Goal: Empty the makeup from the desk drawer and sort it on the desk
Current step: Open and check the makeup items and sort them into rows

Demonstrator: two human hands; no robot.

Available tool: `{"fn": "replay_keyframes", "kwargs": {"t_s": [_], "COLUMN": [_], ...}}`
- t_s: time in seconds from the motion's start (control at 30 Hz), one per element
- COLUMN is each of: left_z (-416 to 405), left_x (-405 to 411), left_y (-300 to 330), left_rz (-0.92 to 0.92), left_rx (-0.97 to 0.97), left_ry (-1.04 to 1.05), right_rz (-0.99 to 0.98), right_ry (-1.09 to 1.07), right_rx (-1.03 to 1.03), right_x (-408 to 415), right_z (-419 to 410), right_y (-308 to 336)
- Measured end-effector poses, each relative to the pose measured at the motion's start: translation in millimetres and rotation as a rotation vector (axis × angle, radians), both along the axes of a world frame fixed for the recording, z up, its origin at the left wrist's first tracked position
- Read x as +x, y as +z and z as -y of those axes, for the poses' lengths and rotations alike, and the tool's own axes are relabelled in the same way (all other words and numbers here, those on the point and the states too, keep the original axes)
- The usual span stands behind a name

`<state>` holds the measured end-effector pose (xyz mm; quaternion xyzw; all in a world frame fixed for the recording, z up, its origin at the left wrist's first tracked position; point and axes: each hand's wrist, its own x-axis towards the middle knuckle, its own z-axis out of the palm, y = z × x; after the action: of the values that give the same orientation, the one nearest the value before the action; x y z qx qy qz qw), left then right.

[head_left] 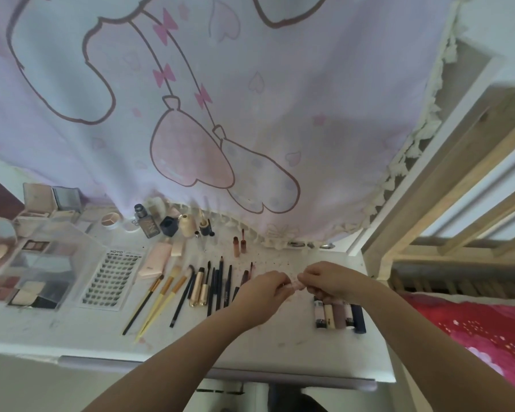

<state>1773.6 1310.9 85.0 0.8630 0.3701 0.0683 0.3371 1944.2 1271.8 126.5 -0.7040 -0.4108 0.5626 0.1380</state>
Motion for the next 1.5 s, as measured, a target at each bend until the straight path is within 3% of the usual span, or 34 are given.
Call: {"fn": "replay_keyframes", "kwargs": {"t_s": [0.13, 0.3, 0.4, 0.6, 0.73, 0.87, 1.03, 1.17, 1.4, 1.5], "left_z": [-3, -6, -12, -42, -52, -32, -25, -30, -47, -49], "left_x": [0, 3, 3, -14, -48, -13, 3, 12, 37, 43], "left_y": [-1, 4, 6, 12, 1, -3, -25, -40, -62, -70], "left_rz": [-0.007, -0.03, -0.056, -0.149, -0.141, 0.006, 0.046, 0.015, -0.038, -0.088], "left_rx": [0.008, 0.039, -0.026, -0.298, -0.56, -0.485, -0.401, -0.2, 0.017, 0.114], "left_ry": [-0.008, -0.069, -0.124, -0.155, 0.08, 0.168, 0.294, 0.364, 0.359, 0.331], "right_rz": [-0.104, -0.035, -0.089, -0.054, -0.153, -0.144, -0.106, -0.073, 0.28, 0.313], "right_ry": [-0.045, -0.032, -0.025, -0.104, -0.237, -0.195, -0.29, -0.33, -0.15, -0.138], "right_rx": [-0.007, -0.042, 0.006, 0.1, 0.128, 0.151, 0.094, 0.174, 0.445, 0.475], "right_x": [4, 5, 9, 28, 52, 17, 13, 12, 10, 11], "right_z": [2, 4, 5, 2, 7, -2, -4, -10, -36, -40], "right_y": [1, 1, 0, -7, -8, -26, -53, -74, -111, -121]}}
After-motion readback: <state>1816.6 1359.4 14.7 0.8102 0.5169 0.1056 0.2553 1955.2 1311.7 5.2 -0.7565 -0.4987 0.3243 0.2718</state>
